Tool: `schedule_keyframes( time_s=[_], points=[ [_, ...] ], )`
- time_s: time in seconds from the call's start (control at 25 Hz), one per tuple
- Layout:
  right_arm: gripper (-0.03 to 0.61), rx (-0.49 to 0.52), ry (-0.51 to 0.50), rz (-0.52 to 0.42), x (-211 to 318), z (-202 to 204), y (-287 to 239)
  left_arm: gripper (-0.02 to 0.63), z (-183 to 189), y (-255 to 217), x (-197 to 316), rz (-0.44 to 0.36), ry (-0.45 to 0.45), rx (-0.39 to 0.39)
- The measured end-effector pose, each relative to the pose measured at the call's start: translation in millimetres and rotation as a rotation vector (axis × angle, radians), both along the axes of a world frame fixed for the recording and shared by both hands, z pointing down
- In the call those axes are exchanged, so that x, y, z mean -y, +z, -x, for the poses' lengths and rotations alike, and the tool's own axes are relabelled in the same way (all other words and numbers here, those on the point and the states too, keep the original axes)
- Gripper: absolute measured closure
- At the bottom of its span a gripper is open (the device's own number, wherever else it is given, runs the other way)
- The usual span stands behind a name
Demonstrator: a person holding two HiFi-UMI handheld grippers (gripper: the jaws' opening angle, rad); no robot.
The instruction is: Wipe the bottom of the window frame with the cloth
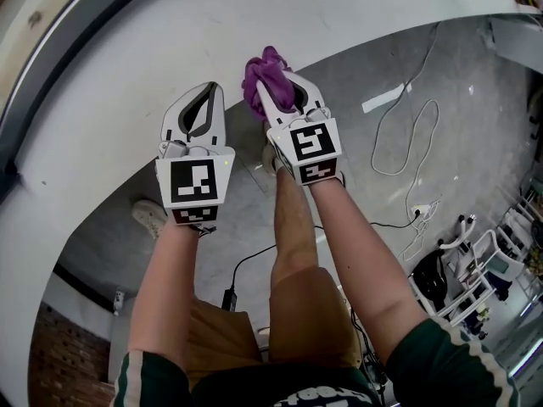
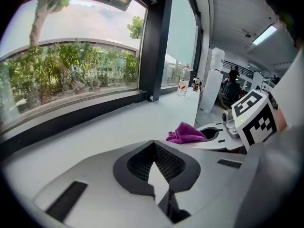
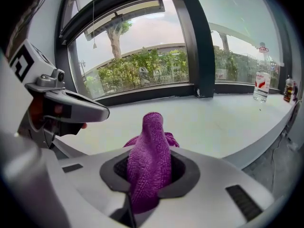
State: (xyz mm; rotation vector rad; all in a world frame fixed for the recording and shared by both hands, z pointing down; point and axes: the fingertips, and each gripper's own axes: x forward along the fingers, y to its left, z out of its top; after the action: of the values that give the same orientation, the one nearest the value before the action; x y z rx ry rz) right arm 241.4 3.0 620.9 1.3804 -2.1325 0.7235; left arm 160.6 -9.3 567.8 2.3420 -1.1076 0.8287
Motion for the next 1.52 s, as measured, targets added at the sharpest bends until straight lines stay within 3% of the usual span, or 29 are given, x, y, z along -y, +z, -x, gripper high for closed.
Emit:
schedule_keyframes(
  time_s=[0.16,0.56,1.04,1.52],
  points=[
    [0.482,0.009,0.018,0.0,-3,9,-1,0.606,19,0,-1,0.001,-0.036,0.007],
    [0.482,0.012,-0.051,0.015,-13,56,-2,0.606,67,-6,-4,-0.003,-0.117,0.001],
    [0.482,0.001,-0.11,0.026,-21,92,2,0.606,100,0,-19,0.01,-0.182,0.002],
    [0.487,-0.051,-0.17,0.041,-26,135,-1,0.606,162,-3,-31,0.011,-0.262,0.006]
  ],
)
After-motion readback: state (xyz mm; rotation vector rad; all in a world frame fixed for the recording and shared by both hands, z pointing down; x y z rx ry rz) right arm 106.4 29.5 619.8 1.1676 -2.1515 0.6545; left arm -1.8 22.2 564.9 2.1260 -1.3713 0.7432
